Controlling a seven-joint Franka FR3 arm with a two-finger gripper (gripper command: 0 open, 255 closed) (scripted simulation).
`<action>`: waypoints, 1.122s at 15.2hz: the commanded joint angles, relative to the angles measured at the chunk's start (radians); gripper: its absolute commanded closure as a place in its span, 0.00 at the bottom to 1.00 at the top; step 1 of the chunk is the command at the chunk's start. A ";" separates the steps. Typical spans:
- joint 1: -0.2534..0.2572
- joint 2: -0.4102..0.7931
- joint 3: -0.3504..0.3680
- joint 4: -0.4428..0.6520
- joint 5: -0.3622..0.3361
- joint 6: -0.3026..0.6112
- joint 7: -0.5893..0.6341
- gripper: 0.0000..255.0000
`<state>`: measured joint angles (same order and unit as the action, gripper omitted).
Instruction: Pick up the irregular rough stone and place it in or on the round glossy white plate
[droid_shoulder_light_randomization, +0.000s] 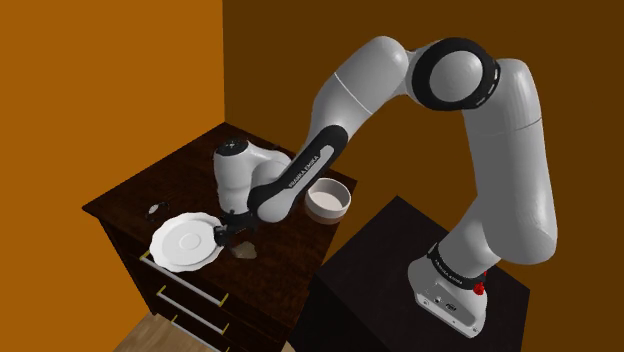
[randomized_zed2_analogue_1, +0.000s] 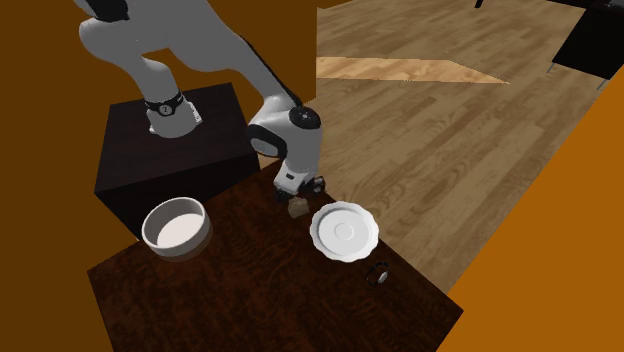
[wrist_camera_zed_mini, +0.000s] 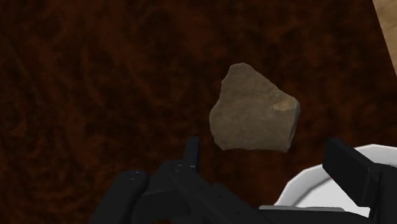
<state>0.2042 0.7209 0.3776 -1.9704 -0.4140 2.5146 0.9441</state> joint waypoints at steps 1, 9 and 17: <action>-0.100 0.006 0.038 -0.052 0.007 0.152 -0.112 0.00; -0.056 0.099 -0.010 -0.006 -0.030 0.206 -0.086 0.00; -0.056 0.100 -0.010 -0.006 -0.030 0.206 -0.086 1.00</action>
<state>0.1493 0.8149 0.3724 -1.9773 -0.4440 2.7206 0.8566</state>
